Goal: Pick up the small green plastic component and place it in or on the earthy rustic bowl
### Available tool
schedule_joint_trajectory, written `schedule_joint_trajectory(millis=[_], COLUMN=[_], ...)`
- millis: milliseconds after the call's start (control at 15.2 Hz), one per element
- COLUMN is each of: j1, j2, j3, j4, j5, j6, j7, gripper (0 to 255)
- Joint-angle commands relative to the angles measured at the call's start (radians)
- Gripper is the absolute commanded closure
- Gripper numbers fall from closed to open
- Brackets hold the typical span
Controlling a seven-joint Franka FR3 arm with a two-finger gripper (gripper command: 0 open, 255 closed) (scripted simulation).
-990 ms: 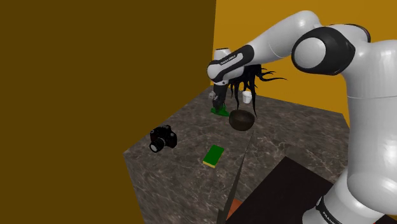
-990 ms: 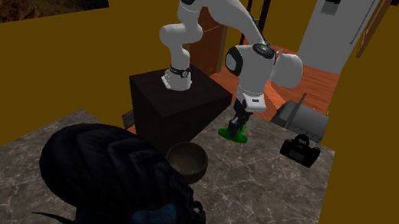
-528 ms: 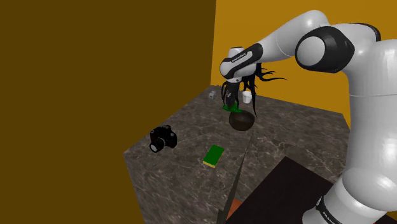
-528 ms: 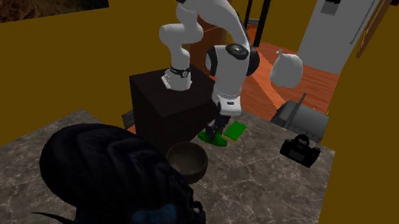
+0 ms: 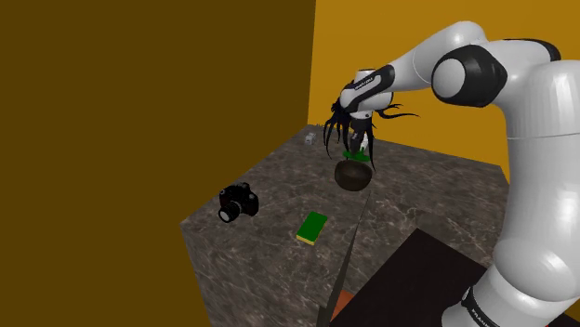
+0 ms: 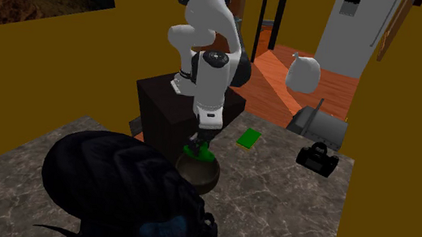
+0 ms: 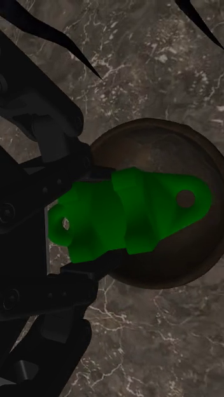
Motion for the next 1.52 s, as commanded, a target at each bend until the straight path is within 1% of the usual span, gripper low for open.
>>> schedule_joint_trajectory(millis=[0, 660, 1254, 1320, 1452], j1=[-0.006, -0.013, -0.013, -0.013, -0.013], j2=[0.011, 0.085, 0.089, 0.089, 0.089], j3=[0.0, 0.01, 0.01, 0.01, 0.01], j4=[-0.011, -0.037, -0.037, -0.037, -0.037], j5=[0.003, 0.018, 0.018, 0.018, 0.018], j6=[0.022, 0.121, 0.126, 0.126, 0.126], j7=[-0.009, -0.014, -0.015, -0.015, -0.015], gripper=[255, 255, 255, 0, 0])
